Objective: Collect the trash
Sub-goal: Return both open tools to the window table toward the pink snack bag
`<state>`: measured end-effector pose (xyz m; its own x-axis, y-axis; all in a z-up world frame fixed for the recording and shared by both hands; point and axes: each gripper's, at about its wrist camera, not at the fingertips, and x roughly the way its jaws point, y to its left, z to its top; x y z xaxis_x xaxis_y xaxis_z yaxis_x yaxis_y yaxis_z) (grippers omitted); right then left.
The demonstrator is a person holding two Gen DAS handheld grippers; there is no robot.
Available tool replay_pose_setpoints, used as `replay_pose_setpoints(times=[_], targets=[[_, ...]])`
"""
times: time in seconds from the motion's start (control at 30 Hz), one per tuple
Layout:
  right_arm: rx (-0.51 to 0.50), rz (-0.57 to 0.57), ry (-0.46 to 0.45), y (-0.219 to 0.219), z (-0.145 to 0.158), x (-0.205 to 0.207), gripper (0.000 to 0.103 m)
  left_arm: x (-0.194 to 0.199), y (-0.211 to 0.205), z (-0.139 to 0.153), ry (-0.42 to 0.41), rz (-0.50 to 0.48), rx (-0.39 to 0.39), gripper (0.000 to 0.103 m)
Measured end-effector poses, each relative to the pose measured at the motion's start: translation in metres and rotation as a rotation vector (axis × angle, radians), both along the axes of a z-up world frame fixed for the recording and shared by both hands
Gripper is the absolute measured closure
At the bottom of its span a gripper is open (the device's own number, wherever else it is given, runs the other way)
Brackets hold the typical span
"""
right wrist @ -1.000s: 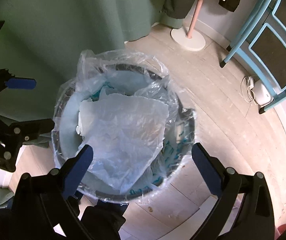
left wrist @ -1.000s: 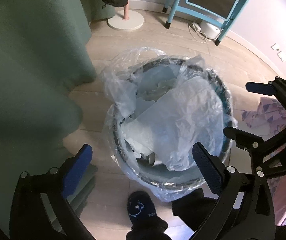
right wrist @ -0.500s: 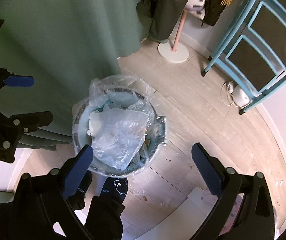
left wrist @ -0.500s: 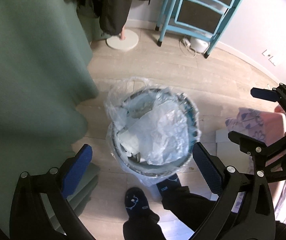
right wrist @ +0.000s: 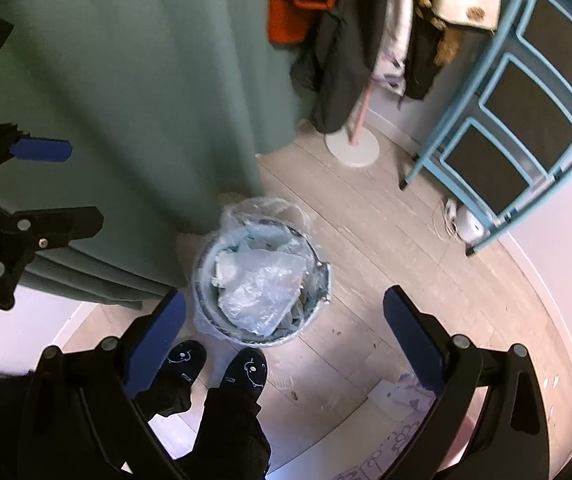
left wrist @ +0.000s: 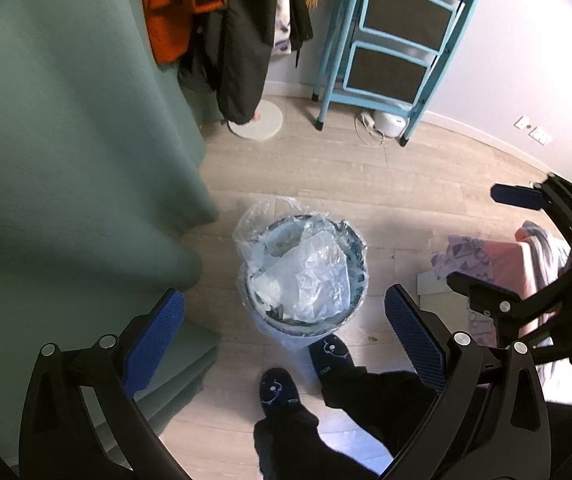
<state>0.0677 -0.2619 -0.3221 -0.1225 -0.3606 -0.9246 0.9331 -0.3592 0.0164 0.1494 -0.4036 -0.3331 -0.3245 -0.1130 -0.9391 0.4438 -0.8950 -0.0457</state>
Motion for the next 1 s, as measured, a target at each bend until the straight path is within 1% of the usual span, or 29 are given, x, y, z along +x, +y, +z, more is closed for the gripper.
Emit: replay_pose_setpoints(times=[0.07,0.23,0.27,0.37,0.43,0.47,0.53,0.63,0.7,0.73,0.83,0.87,0.9,1.0], targets=[[-0.014,0.047,0.001,-0.001,0.007,0.004,0.007,0.009,0.002,0.012,0.018,0.023,-0.009,0.006],[-0.019,0.208,0.027,-0.011,0.015,0.022,0.007,0.045,0.008,0.026,0.049,0.152,-0.001,0.006],[-0.023,0.241,0.027,-0.015,0.017,0.027,0.007,0.056,0.011,0.028,0.056,0.183,0.006,0.006],[-0.038,0.322,0.023,-0.024,0.028,0.045,0.007,0.080,0.019,0.032,0.070,0.234,0.008,0.006],[-0.051,0.393,0.017,-0.032,0.033,0.063,0.007,0.102,0.023,0.035,0.083,0.286,0.001,0.006],[-0.053,0.421,0.015,-0.036,0.034,0.070,0.007,0.119,0.025,0.036,0.096,0.335,0.007,0.006],[-0.046,0.493,0.025,-0.044,0.034,0.093,0.007,0.140,0.027,0.038,0.111,0.394,0.008,0.006],[-0.045,0.599,0.021,-0.052,0.035,0.131,0.007,0.191,0.035,0.042,0.132,0.512,-0.002,0.006],[-0.045,0.675,0.018,-0.056,0.035,0.158,0.007,0.220,0.039,0.043,0.140,0.571,-0.008,0.006],[-0.043,0.713,0.015,-0.058,0.034,0.174,0.007,0.240,0.043,0.044,0.143,0.610,-0.012,0.006],[-0.030,0.809,0.007,-0.060,0.033,0.221,0.007,0.287,0.052,0.045,0.139,0.692,-0.023,0.006],[-0.029,0.836,0.002,-0.060,0.033,0.235,0.007,0.312,0.058,0.047,0.140,0.733,-0.031,0.006],[-0.030,0.868,0.000,-0.059,0.034,0.252,0.007,0.324,0.061,0.047,0.138,0.756,-0.035,0.006],[-0.034,0.956,-0.006,-0.057,0.036,0.301,0.007,0.378,0.075,0.047,0.125,0.850,-0.049,0.006]])
